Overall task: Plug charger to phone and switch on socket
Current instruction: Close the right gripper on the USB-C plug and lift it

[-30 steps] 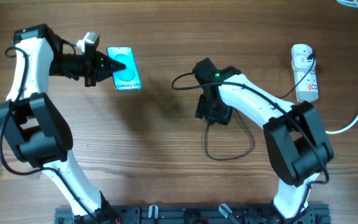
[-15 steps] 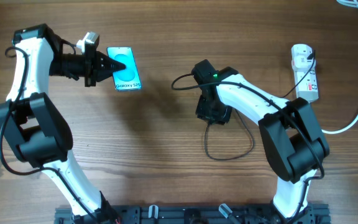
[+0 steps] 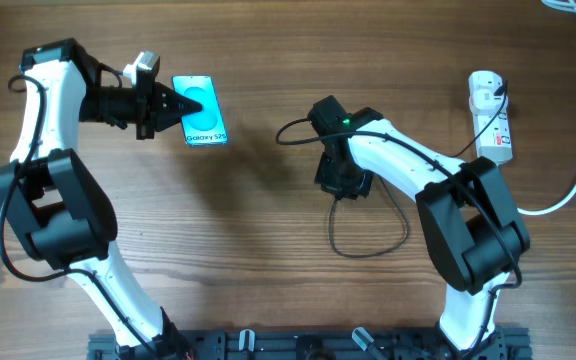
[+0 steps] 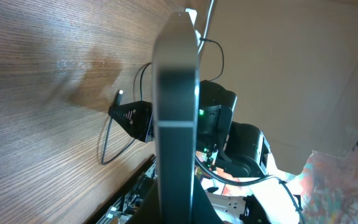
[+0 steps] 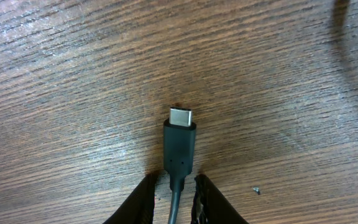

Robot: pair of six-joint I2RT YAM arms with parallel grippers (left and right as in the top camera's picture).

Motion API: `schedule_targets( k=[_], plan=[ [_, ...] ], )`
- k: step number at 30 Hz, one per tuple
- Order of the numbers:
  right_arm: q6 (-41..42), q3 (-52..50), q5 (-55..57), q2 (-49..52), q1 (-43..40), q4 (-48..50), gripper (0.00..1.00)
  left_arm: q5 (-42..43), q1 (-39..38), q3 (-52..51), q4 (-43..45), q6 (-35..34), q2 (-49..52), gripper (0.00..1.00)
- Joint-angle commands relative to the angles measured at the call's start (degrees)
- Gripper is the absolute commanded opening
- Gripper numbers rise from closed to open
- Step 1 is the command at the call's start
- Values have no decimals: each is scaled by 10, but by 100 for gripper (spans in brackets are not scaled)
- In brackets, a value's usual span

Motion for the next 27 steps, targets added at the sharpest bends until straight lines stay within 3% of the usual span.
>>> schedule_targets(
  k=[1,6,10,22,27],
  plan=[
    [5,-2,17,14,-1,3,24,14,0,4,-2,12,-16,4],
    [6,-2,17,14,-1,3,23,14,0,4,-2,12,-16,4],
    [9,-2,17,14,-1,2,15,14,0,4,-2,12,-16,4],
    [9,-2,17,14,-5,1,20,14,0,4,-5,12,-16,4],
    [9,-2,17,14,-5,0,13,14,0,4,-5,12,-16,4]
  ],
)
